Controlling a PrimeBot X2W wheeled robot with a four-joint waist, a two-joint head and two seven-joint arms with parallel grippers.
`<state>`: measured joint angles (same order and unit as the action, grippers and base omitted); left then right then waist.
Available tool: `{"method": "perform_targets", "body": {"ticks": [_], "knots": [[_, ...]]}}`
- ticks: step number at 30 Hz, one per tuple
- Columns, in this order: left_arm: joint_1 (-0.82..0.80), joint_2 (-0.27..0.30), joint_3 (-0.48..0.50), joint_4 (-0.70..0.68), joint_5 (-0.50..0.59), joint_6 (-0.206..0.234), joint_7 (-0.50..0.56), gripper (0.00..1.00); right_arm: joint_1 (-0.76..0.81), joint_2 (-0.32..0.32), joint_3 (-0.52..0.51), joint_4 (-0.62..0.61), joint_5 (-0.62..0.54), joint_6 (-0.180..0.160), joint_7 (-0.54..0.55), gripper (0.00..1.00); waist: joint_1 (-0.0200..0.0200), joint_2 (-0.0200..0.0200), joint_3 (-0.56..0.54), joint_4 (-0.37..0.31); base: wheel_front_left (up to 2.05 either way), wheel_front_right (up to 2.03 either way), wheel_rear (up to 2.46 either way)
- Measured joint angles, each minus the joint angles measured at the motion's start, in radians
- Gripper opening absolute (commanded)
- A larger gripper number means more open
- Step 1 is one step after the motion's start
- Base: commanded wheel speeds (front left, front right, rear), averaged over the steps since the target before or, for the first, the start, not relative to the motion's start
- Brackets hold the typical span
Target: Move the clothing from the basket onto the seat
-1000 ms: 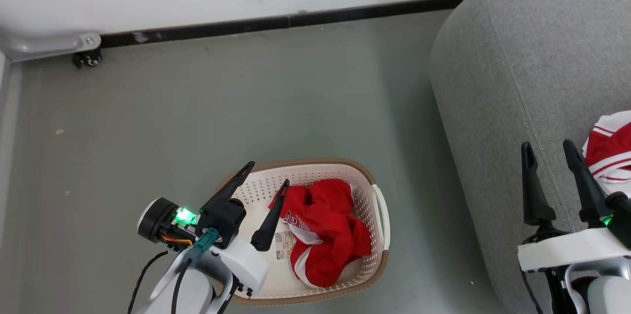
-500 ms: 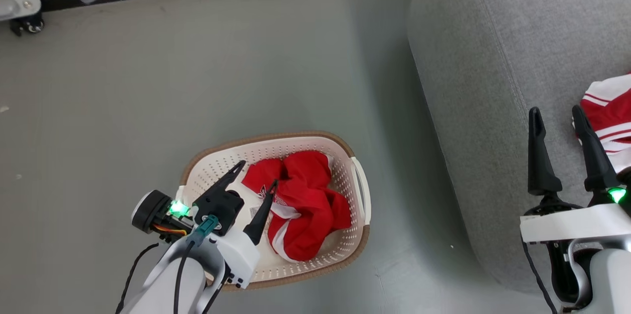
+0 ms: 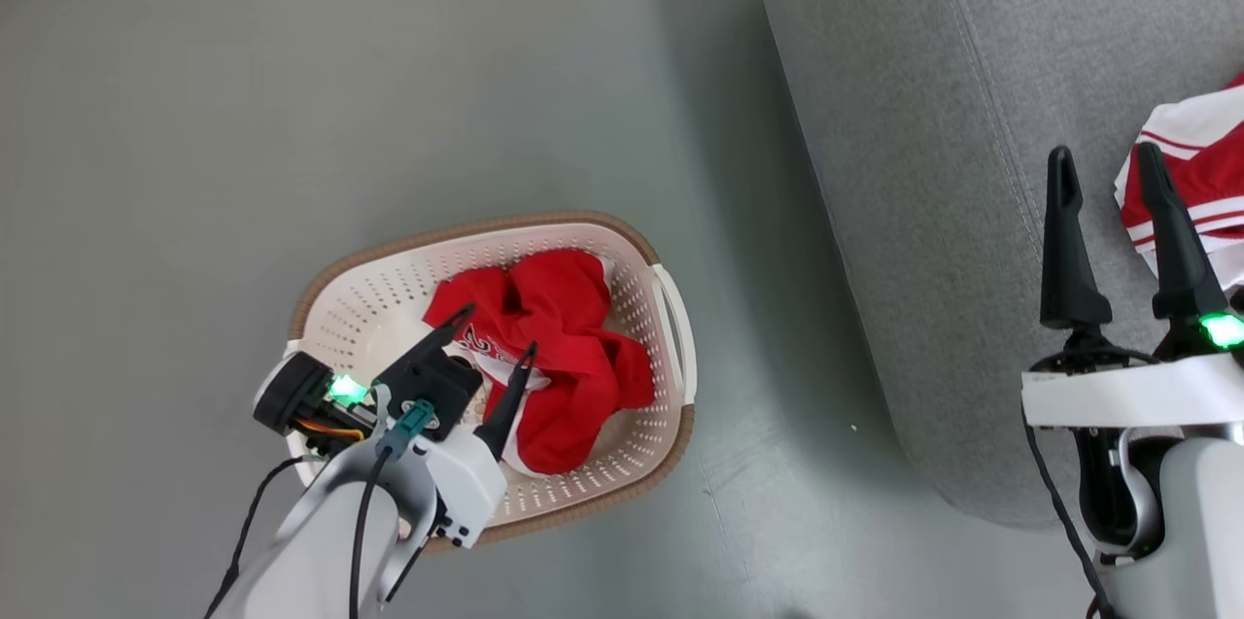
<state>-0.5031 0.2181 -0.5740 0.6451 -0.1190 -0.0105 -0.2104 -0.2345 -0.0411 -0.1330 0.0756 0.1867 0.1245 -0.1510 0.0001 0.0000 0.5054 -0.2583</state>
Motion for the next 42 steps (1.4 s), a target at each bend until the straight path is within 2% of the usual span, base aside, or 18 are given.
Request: {"method": "perform_targets", "body": {"ticks": [17,29,42], "knots": [[-0.073,0.010,-0.008,0.099,0.025,0.000,-0.001,1.00,-0.121,0.000,0.017,0.031,0.024,0.000,-0.026,1.00,0.0000,0.0000,0.106,-0.064,0.00,0.00,0.00],[-0.138,0.000,-0.035,0.157,0.044,-0.017,-0.002,1.00,-0.243,-0.001,0.081,0.059,0.017,0.000,-0.029,1.00,0.0000,0.0000,0.166,-0.092,0.00,0.00,0.00],[-0.188,-0.071,-0.056,0.208,0.059,-0.026,-0.003,1.00,-0.282,-0.001,0.093,0.107,0.017,0.000,-0.040,1.00,0.0000,0.0000,0.220,-0.101,0.00,0.00,0.00]]}}
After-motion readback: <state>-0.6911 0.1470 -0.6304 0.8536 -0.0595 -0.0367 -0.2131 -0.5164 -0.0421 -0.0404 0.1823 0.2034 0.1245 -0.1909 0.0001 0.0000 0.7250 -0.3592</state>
